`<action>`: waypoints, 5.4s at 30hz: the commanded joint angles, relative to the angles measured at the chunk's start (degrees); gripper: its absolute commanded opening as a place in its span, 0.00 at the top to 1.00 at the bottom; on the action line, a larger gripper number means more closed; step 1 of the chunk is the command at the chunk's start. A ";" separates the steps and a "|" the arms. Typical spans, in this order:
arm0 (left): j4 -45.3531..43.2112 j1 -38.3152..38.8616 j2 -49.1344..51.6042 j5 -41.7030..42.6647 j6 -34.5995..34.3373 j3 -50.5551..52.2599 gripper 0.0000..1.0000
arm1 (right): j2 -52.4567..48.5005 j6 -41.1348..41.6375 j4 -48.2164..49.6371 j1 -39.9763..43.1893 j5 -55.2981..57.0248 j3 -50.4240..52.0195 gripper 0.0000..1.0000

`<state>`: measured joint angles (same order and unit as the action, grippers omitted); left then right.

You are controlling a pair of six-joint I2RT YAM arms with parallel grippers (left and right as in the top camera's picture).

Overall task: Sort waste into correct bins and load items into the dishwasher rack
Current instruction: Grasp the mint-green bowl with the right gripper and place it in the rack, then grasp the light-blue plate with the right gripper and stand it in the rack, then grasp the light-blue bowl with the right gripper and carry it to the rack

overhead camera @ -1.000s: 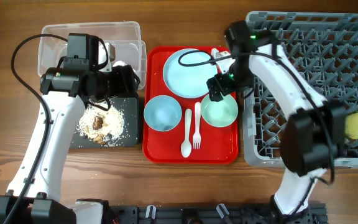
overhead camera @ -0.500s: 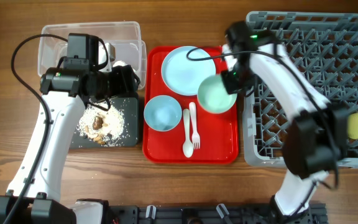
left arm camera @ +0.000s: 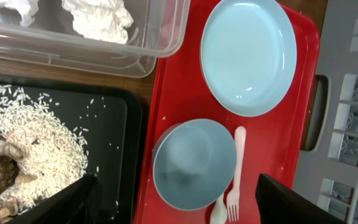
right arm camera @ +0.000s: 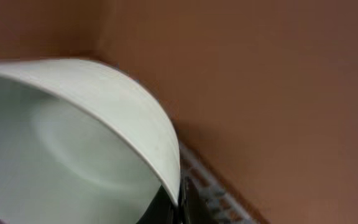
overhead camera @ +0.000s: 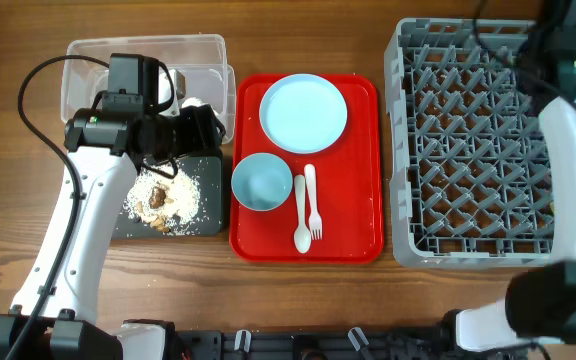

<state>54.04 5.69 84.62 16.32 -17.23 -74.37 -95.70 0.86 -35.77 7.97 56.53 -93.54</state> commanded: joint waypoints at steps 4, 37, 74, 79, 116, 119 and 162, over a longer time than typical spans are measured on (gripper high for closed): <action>-0.20 -0.20 -1.05 -0.37 0.48 -0.11 0.19 | -11.96 -8.04 13.68 8.79 14.84 -0.52 0.96; -0.37 -0.20 -1.05 -0.37 0.09 -0.11 0.09 | -4.44 -0.22 -7.13 -9.88 -76.85 -0.09 0.20; -0.42 -0.17 -1.05 -0.37 0.07 -0.11 0.08 | -4.87 -25.29 10.47 -0.52 2.16 -3.93 0.96; -0.39 -0.20 -1.05 -0.35 0.09 -0.11 0.07 | -9.79 -18.62 9.46 0.63 6.45 -3.45 0.96; 10.14 -6.23 -1.05 -18.34 -8.94 -0.11 0.00 | -29.24 20.44 -25.73 -45.62 -64.24 -3.45 0.90; 10.12 -6.23 -1.05 -16.48 -8.98 -0.11 0.00 | -29.20 21.84 -25.27 -45.53 -64.24 -3.54 0.96; 6.38 -6.19 -1.05 -15.74 -8.96 -0.11 0.00 | -18.01 -3.30 -5.22 -9.53 3.30 -3.82 0.96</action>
<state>60.84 -0.19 84.62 0.32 -25.67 -74.37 -113.23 -5.78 -39.86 -0.45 59.00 -96.92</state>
